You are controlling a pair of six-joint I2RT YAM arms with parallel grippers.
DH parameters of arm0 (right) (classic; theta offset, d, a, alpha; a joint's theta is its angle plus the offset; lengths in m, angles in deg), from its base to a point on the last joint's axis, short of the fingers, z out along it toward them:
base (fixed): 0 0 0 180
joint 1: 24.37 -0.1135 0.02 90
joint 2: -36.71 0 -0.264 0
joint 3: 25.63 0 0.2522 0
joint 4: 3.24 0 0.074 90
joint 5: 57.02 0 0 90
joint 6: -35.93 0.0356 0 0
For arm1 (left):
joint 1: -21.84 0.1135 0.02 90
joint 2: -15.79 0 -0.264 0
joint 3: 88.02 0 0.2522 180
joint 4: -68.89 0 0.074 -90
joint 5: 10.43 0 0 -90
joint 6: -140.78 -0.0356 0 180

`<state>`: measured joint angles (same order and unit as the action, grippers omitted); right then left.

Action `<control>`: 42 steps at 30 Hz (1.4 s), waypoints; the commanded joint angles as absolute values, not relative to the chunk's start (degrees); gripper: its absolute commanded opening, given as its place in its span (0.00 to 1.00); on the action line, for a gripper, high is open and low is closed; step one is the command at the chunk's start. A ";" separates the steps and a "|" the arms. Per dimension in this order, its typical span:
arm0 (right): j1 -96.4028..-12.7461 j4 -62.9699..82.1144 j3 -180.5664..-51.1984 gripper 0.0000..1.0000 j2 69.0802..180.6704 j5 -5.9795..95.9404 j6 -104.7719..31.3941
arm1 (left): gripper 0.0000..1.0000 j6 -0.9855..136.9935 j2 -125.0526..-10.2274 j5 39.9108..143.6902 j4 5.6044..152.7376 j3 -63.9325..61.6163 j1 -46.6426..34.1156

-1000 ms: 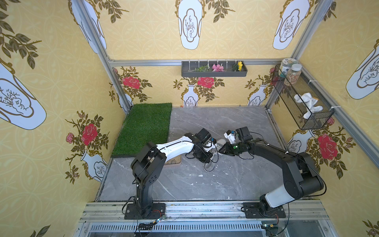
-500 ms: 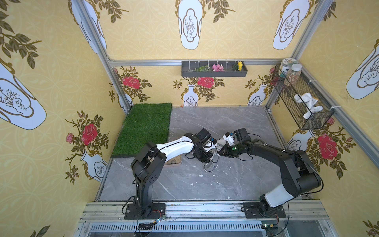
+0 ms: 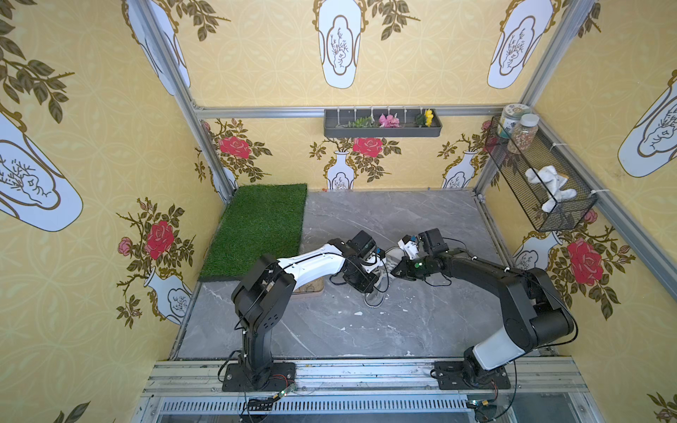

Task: Tie the shoes
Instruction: Tie the shoelace on the shoe.

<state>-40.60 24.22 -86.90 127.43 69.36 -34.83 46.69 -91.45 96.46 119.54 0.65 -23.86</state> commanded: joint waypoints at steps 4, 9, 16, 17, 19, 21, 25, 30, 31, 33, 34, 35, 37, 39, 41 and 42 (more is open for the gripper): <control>-40.65 24.40 -87.60 0.00 127.08 68.65 -35.99 | 0.27 46.81 -89.15 101.40 117.52 -0.53 -22.91; -40.62 24.84 -87.74 0.00 126.97 68.40 -36.49 | 0.41 47.23 -87.57 103.18 116.74 -1.42 -21.71; -40.72 25.02 -87.83 0.00 126.89 68.54 -36.84 | 0.51 51.85 -84.45 106.27 108.22 -6.27 -16.73; -40.68 24.96 -87.84 0.00 126.91 68.57 -36.82 | 0.51 52.33 -85.45 106.28 108.14 -6.02 -16.14; -40.69 24.94 -87.90 0.00 126.89 68.51 -36.85 | 0.51 52.28 -87.69 106.38 109.36 -4.72 -15.51; -40.75 25.00 -87.94 0.00 126.89 68.57 -36.79 | 0.51 52.08 -89.59 106.51 109.48 -3.79 -15.43; -40.69 24.94 -88.08 0.00 126.97 68.50 -36.93 | 0.51 51.34 -92.79 107.82 110.24 -1.31 -15.42; -40.80 24.85 -88.06 0.00 127.07 68.53 -36.83 | 0.42 50.92 -96.21 108.89 110.68 1.15 -15.43; -40.79 24.85 -88.10 0.00 127.06 68.49 -36.87 | 0.40 50.79 -96.80 109.06 110.94 1.46 -15.43; -40.76 24.76 -88.14 0.00 127.04 68.32 -36.88 | 0.38 50.53 -97.71 110.24 111.45 2.08 -15.46; -40.70 24.81 -88.20 0.00 127.00 68.31 -36.93 | 0.38 50.55 -97.94 110.66 111.88 2.28 -15.48; -40.81 24.78 -88.34 0.00 127.01 68.34 -36.90 | 0.39 50.43 -98.03 111.49 112.05 2.25 -15.50; -40.72 24.72 -88.34 0.00 126.97 68.15 -36.85 | 0.41 50.26 -97.83 112.24 112.08 1.20 -15.52; -40.81 24.59 -88.34 0.00 127.21 68.06 -36.88 | 0.41 50.48 -97.77 112.66 111.56 0.14 -15.48; -40.75 24.43 -88.18 0.00 127.41 68.05 -36.91 | 0.38 50.20 -98.27 112.80 111.64 -0.27 -15.78; -40.74 24.34 -88.17 0.00 127.41 68.08 -36.87 | 0.35 50.17 -98.44 112.86 111.62 -0.50 -15.87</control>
